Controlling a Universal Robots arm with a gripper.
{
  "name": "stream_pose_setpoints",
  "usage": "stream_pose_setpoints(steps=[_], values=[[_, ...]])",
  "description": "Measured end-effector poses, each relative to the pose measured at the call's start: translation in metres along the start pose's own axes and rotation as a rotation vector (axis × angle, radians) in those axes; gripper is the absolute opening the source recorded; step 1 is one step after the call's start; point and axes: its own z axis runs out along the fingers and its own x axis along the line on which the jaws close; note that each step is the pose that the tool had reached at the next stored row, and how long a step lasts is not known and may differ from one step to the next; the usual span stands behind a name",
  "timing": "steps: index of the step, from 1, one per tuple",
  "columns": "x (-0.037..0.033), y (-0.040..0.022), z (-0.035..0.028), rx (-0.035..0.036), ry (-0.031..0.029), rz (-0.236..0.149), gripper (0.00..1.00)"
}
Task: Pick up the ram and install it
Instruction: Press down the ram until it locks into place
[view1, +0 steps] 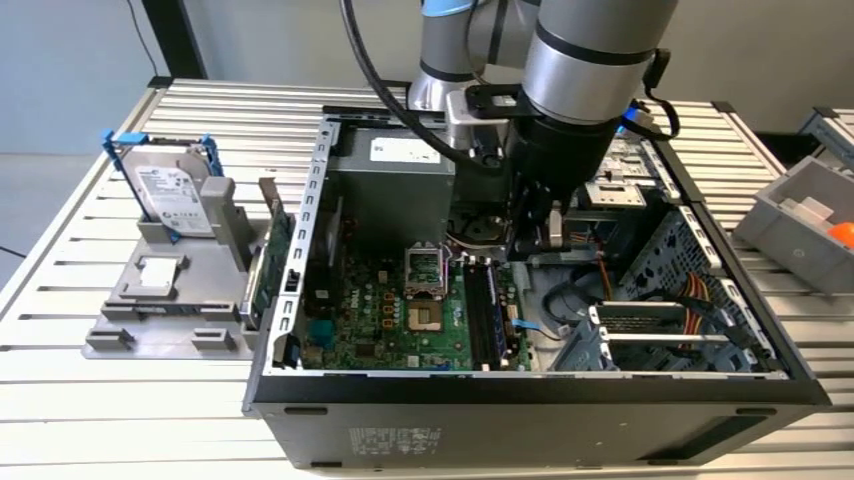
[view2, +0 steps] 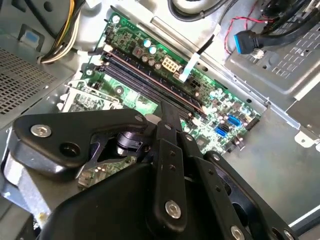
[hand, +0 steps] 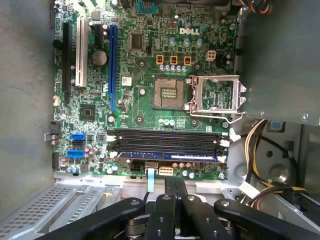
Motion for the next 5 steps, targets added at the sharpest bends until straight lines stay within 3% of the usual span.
stream_pose_setpoints(steps=[5], values=[[0.0, 0.0, -0.0002, -0.0012, 0.0, 0.0, 0.0]])
